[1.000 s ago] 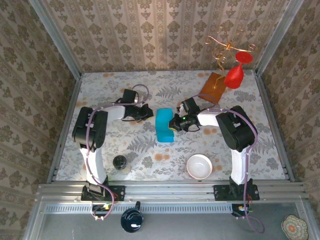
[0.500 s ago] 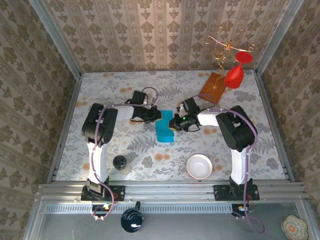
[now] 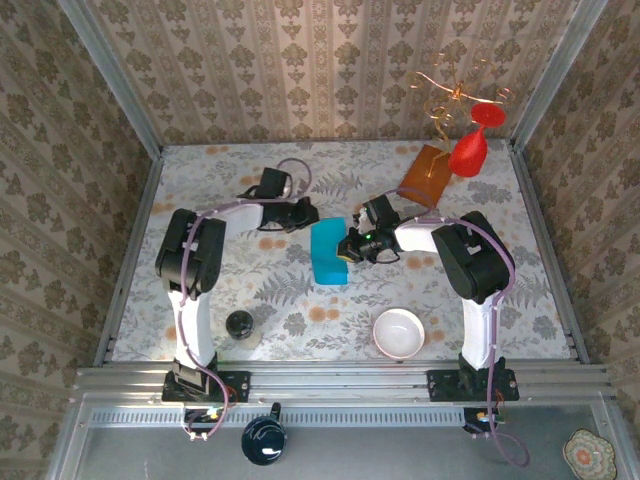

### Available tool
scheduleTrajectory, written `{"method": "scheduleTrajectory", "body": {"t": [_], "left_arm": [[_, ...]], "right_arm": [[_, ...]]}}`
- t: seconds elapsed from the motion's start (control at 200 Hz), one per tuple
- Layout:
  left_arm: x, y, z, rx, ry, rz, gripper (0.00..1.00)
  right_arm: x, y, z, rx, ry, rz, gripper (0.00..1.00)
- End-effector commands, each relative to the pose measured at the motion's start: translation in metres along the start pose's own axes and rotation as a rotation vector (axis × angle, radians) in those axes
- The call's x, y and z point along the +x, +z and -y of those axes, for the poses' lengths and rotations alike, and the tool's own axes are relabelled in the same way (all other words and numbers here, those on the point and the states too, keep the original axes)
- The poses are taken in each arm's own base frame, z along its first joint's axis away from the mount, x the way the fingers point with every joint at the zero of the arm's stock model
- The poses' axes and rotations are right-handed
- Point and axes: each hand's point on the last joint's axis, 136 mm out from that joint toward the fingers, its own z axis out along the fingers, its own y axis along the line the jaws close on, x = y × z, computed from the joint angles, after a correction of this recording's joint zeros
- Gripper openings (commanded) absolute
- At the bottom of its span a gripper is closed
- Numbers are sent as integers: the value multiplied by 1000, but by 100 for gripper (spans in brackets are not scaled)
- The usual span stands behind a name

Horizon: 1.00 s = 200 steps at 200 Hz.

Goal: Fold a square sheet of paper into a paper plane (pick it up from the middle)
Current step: First fold the square sheet of paper in half at the center of the table.

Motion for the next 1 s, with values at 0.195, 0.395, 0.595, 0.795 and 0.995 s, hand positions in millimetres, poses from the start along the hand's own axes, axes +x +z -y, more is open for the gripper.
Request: {"method": "scheduleTrajectory", "body": {"t": [0.195, 0.395, 0.595, 0.795, 0.995], "left_arm": [[7, 35, -15, -61, -49, -38, 0], [-4, 32, -56, -113, -105, -17, 0], [-30, 15, -101, -189, -156, 37, 0], [-54, -15, -92, -203, -112, 64, 1], [-33, -43, -28, -113, -70, 72, 1]], "right_arm": [[62, 5, 147, 489, 226, -125, 3], [62, 5, 148, 491, 227, -121, 3], [63, 3, 151, 499, 227, -119, 3], [61, 3, 149, 492, 226, -113, 3], [60, 3, 146, 482, 226, -109, 3]]}}
